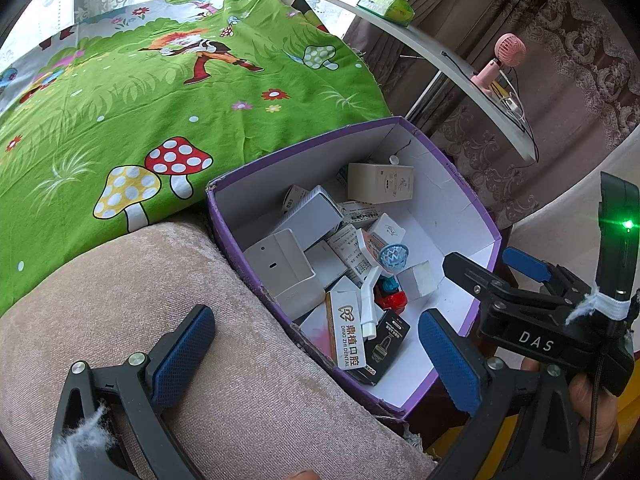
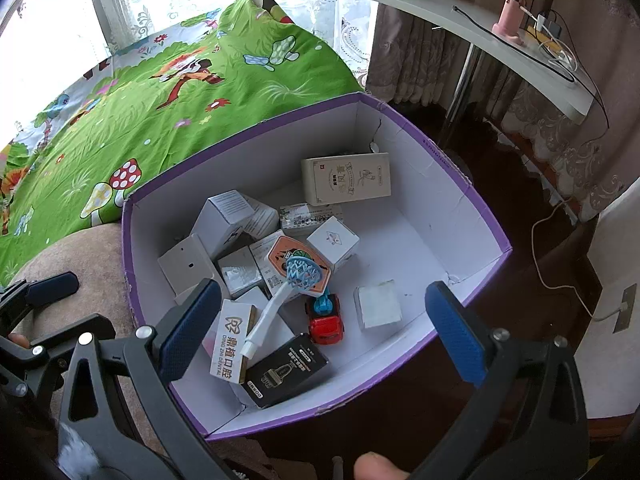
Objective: Organize rigid objects
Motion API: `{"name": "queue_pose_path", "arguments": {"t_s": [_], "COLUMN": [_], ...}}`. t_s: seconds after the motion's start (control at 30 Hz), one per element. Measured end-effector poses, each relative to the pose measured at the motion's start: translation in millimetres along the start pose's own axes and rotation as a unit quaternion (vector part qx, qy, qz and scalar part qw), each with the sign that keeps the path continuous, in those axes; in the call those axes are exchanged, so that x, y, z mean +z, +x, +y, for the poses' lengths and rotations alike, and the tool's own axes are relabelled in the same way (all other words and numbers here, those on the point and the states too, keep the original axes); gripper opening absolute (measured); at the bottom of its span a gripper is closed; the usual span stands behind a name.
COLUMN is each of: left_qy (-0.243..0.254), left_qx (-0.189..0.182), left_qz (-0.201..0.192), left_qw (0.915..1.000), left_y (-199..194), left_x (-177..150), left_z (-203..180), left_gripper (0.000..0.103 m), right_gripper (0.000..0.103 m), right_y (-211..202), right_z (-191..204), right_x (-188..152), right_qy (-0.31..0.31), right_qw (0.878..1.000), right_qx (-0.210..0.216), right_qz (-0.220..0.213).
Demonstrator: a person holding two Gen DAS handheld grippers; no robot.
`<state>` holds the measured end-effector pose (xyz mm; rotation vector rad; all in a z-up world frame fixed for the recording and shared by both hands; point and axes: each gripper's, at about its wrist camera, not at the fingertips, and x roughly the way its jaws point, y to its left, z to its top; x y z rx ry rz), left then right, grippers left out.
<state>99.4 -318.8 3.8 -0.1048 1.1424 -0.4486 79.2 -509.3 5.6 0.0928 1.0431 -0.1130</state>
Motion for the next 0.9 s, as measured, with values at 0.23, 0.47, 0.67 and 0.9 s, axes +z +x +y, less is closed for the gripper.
{"name": "queue_pose_path", "arguments": {"t_s": [0.23, 0.47, 0.67, 0.9], "left_qy": [0.000, 0.000, 0.000, 0.013], "left_qx": [0.000, 0.000, 0.000, 0.009], "left_qz": [0.000, 0.000, 0.000, 0.001], "left_qw": [1.0000, 1.0000, 1.0000, 0.9999], "left_y": [0.2, 0.3, 0.4, 3.9], "left_x": [-0.1, -0.2, -0.3, -1.1], "left_z": [0.1, 0.2, 0.1, -4.0], "left_gripper": [0.103, 0.103, 0.103, 0.103], "right_gripper": [0.102, 0.102, 0.102, 0.102], "right_y": [-0.1, 0.1, 0.6, 1.4], "right_z": [-0.5, -0.3, -0.4, -0.6], "right_x": [-0.7, -0.4, -1.4, -1.8], "right_qy": [0.000, 0.001, 0.001, 0.000], "right_qw": [1.000, 1.000, 1.000, 1.000], "right_qx": [0.001, 0.000, 0.002, 0.001], "right_qz": [0.000, 0.001, 0.001, 0.003]}}
